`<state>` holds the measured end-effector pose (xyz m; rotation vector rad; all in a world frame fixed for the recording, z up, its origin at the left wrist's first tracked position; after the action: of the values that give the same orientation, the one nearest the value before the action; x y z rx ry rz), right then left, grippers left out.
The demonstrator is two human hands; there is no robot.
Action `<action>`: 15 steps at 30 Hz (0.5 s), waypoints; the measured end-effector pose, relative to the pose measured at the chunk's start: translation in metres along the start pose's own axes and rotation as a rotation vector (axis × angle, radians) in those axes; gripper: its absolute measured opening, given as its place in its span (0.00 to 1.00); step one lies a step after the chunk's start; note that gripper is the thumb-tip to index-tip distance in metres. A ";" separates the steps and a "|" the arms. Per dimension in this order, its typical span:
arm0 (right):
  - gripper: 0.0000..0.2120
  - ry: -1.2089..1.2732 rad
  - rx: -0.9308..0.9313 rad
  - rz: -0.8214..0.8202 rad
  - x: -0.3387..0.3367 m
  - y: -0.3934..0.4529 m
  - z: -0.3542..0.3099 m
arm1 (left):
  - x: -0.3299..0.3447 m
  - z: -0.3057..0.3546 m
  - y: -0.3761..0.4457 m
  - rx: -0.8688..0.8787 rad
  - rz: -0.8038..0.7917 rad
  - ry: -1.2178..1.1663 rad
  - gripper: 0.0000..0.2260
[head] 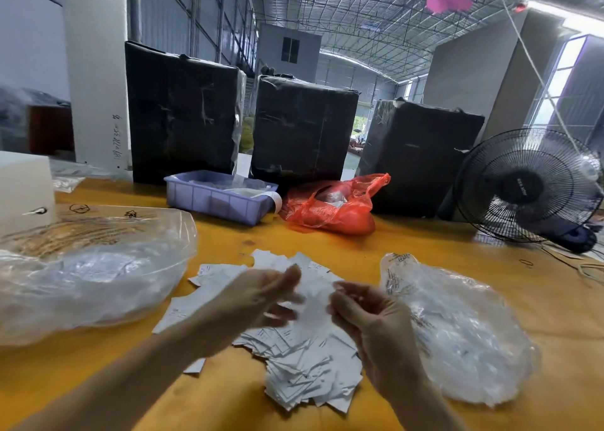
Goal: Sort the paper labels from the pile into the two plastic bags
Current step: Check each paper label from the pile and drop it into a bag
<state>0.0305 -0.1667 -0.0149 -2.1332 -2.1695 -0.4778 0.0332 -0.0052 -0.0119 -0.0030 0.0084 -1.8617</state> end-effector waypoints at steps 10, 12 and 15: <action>0.07 -0.050 0.079 -0.047 0.006 -0.003 0.008 | 0.010 -0.036 0.002 -0.141 0.039 -0.275 0.16; 0.07 -0.040 0.080 -0.055 0.007 -0.004 0.009 | 0.014 -0.036 0.000 -0.163 0.010 -0.323 0.15; 0.07 -0.050 0.079 -0.062 0.007 -0.003 0.011 | 0.010 -0.037 0.002 -0.125 0.102 -0.342 0.12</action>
<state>0.0291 -0.1573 -0.0244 -2.0650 -2.2462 -0.3397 0.0318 -0.0153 -0.0489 -0.4004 -0.1105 -1.7355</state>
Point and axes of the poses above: each hand's wrist, its own y-axis towards the middle knuckle, its own x-axis out of the palm, z = x × y, the point moved 8 cm from there along y, towards the middle knuckle, and after that the axes turned 6 degrees about -y, right-handed, at the moved point
